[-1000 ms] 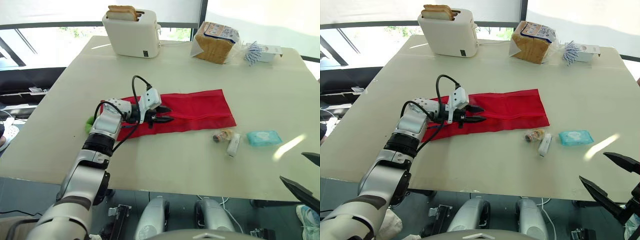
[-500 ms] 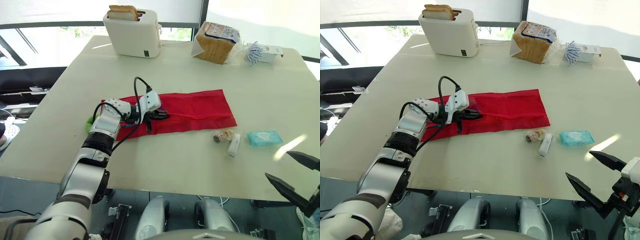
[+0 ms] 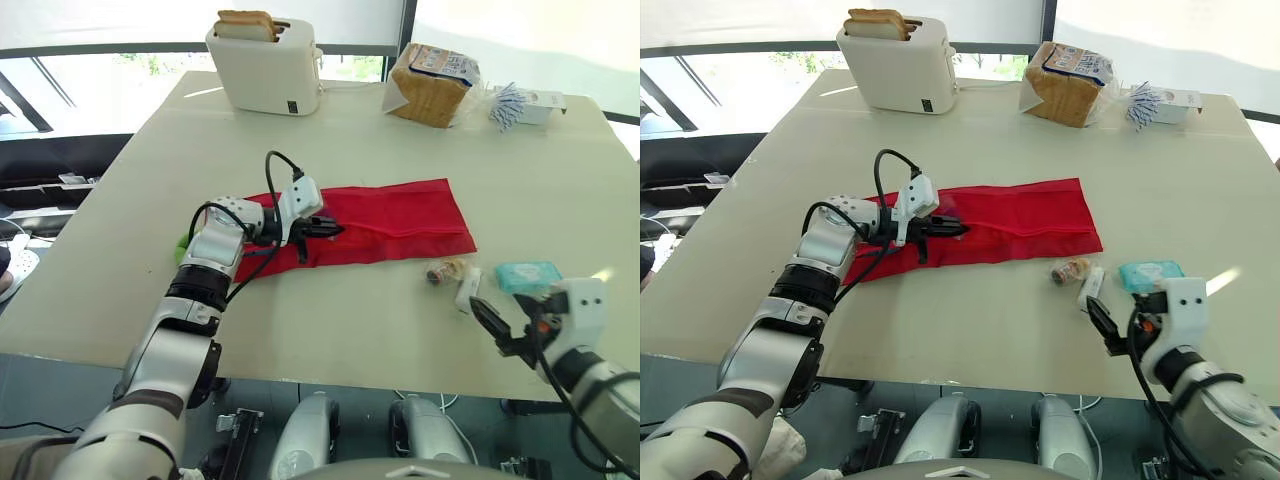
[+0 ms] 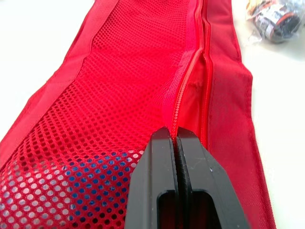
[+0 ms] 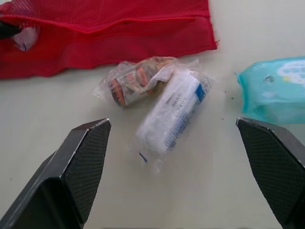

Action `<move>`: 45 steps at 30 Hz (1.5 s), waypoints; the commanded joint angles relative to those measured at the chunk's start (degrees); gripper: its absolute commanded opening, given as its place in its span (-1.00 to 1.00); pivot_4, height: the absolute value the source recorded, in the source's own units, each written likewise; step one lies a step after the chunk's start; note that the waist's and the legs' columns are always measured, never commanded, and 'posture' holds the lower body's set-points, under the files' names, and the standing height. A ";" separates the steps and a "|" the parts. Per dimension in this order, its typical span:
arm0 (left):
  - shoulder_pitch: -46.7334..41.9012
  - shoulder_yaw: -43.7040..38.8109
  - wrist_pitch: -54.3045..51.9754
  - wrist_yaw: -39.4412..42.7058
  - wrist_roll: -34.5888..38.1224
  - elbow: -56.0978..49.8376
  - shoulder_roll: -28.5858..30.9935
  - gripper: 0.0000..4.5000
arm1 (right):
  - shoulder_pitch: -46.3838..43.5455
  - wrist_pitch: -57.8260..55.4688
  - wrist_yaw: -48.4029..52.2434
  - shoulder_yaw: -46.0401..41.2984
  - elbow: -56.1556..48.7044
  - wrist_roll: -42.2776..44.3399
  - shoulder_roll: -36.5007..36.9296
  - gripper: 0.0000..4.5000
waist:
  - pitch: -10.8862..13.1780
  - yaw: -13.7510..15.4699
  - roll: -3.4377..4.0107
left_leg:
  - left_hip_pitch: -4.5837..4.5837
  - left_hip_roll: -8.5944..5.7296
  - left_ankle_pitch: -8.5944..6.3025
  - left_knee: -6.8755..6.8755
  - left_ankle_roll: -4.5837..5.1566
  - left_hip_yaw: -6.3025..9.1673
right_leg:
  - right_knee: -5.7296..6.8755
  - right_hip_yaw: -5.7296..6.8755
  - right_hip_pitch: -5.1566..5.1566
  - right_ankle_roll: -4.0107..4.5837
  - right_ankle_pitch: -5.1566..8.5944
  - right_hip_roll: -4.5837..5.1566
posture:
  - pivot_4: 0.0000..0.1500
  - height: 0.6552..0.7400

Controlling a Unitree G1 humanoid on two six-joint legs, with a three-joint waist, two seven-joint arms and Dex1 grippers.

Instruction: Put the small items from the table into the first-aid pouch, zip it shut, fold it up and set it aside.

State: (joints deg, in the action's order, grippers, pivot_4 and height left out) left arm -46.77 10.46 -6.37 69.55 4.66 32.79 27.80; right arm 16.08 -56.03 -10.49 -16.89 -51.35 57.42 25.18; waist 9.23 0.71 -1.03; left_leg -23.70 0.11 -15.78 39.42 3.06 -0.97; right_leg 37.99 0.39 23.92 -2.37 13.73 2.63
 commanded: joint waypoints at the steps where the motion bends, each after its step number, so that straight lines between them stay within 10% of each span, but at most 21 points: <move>1: 0.73 -1.01 -1.22 -0.63 1.15 -4.32 0.15 -0.98 | -5.04 -2.06 -6.80 5.73 1.50 -2.56 -3.62 1.00 | 0.00 0.01 0.00 | 0.00 0.00 0.00 0.00 0.00 -0.01 | 0.00 0.00 0.01 0.00 0.00 0.00 | 1.00 1.00; 6: 1.36 -1.11 -2.29 -1.06 1.27 -5.92 0.19 -0.98 | -8.22 -3.09 -10.15 9.00 4.43 -6.57 -6.82 1.00 | 0.00 0.04 0.00 | -0.01 -0.01 0.00 0.00 0.01 -0.01 | -0.01 0.02 0.01 0.00 0.00 -0.01 | 1.00 1.00; 9: 1.57 -1.38 -2.91 -1.29 1.53 -6.49 0.27 -1.00 | -8.64 -3.61 -9.41 9.69 4.34 -7.99 -6.35 0.66 | 0.00 -0.02 0.00 | -0.01 -0.01 -0.01 0.00 0.01 -0.02 | -0.01 0.01 0.01 -0.01 0.00 -0.01 | 1.00 1.00; 17: 1.93 -2.04 -6.63 -1.52 3.18 -8.00 -0.47 -1.00 | -4.51 -5.72 -4.93 3.73 0.57 -6.82 -0.38 -0.99 | -0.01 0.08 0.00 | -0.01 -0.01 -0.02 0.00 0.04 -0.01 | -0.02 0.02 0.00 -0.01 0.00 -0.01 | 1.00 1.00; 28: 0.87 -1.60 -10.82 -1.42 4.61 -9.15 -2.37 -1.00 | -8.86 -3.17 3.39 -2.10 -0.38 18.17 9.22 -0.99 | -0.01 -0.21 -0.01 | 0.02 0.01 -0.03 0.00 0.05 0.00 | 0.00 0.00 -0.01 -0.01 -0.01 -0.03 | 1.00 1.00; 33: 1.15 -1.34 -12.42 -0.76 5.50 -10.93 -2.73 -1.00 | -27.31 -7.21 0.27 15.45 13.15 10.51 2.58 -0.99 | -0.04 -1.42 -0.04 | 0.08 0.02 -0.02 0.01 0.05 -0.03 | 0.04 -0.05 -0.02 0.01 -0.02 -0.07 | 1.00 1.00; 45: 3.51 -1.77 -14.48 -0.37 6.85 -14.92 -1.79 -1.00 | -40.48 -7.23 6.00 25.27 28.91 -2.95 -6.04 -0.99 | -0.04 -1.43 -0.04 | -0.07 -0.04 -0.01 0.02 0.03 -0.11 | 0.03 -0.10 0.12 -0.03 -0.02 0.01 | 1.00 1.00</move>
State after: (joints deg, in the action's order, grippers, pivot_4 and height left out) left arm -43.25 9.53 -21.71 68.62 10.18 19.57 25.68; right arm -23.13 -63.61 -5.69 8.38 -22.42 55.76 19.58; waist 9.19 -0.72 -1.07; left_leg -23.77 0.08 -15.78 39.43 3.07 -1.07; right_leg 38.02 0.29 24.06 -2.40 13.71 2.64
